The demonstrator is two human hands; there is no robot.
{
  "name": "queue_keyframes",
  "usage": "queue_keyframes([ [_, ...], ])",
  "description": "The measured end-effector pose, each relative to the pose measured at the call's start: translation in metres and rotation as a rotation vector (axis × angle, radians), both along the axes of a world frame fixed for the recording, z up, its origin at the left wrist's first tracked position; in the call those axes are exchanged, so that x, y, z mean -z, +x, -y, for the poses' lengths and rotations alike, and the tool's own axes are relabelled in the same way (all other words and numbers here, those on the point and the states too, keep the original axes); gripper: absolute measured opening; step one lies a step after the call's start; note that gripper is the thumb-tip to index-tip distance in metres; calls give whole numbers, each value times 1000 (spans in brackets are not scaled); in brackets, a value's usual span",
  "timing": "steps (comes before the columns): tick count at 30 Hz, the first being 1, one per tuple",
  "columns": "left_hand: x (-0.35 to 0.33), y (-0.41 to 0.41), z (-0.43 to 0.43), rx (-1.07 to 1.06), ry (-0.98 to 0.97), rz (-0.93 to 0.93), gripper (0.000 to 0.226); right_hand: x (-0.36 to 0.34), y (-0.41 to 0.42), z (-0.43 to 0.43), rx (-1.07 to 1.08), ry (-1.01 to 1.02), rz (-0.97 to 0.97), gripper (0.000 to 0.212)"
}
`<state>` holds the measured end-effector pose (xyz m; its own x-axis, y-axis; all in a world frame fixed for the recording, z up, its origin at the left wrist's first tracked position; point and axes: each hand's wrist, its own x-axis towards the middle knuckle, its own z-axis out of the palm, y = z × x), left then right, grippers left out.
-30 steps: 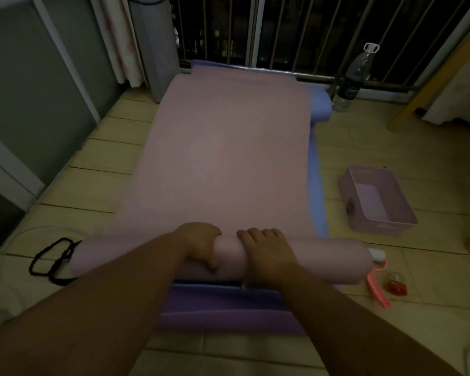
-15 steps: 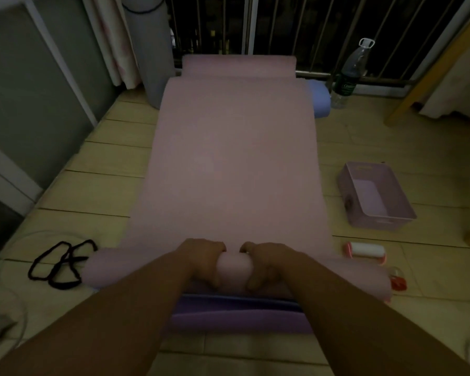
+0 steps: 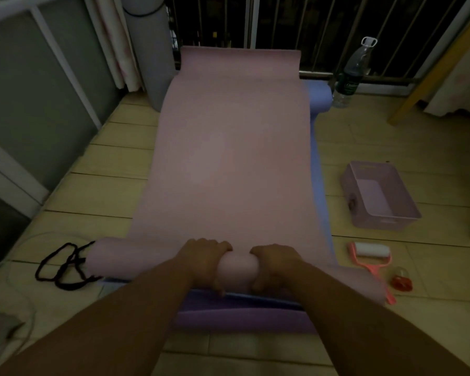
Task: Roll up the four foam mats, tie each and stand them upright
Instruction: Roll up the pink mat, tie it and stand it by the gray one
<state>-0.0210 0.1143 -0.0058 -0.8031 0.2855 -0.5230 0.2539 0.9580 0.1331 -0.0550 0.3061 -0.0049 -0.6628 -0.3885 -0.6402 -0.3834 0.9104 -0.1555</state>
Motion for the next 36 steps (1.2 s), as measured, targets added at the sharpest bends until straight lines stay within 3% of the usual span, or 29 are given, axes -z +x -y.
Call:
queue_keyframes([
  [5, 1, -9, 1, -55, -40, 88, 77, 4, 2, -4, -9, -60, 9, 94],
  [9, -5, -23, 16, -168, 23, 124, 78, -2, 4, -3, -185, -42, -303, 109],
  [12, -7, -20, 16, -156, 40, 112, 88, -3, 2, 2, -163, -8, -291, 94],
  [14, -7, -14, 9, -105, 26, 41, 97, -3, 0, 5, -61, 13, -193, 76],
  [16, -6, -9, 1, -28, -25, -30, 101, -3, -3, 4, 26, 5, -66, 70],
  [19, -3, -7, -1, -29, -52, -24, 87, 0, -4, 1, -17, -1, -12, 75],
  [25, -7, -21, 0, -153, 23, 67, 67, -3, 8, 15, -196, -22, -313, 110],
  [28, -7, -19, -2, -166, 83, 38, 71, -9, 3, 24, -157, 29, -303, 90],
  [30, -5, -14, -2, -122, 77, -8, 86, -12, -3, 24, -96, 50, -223, 75],
  [32, -5, -10, -3, -54, 34, -42, 91, -13, -8, 19, -25, 38, -104, 71],
  [36, -12, -13, -8, -8, -11, -3, 73, -6, -4, 6, 17, -63, -1, 77],
])
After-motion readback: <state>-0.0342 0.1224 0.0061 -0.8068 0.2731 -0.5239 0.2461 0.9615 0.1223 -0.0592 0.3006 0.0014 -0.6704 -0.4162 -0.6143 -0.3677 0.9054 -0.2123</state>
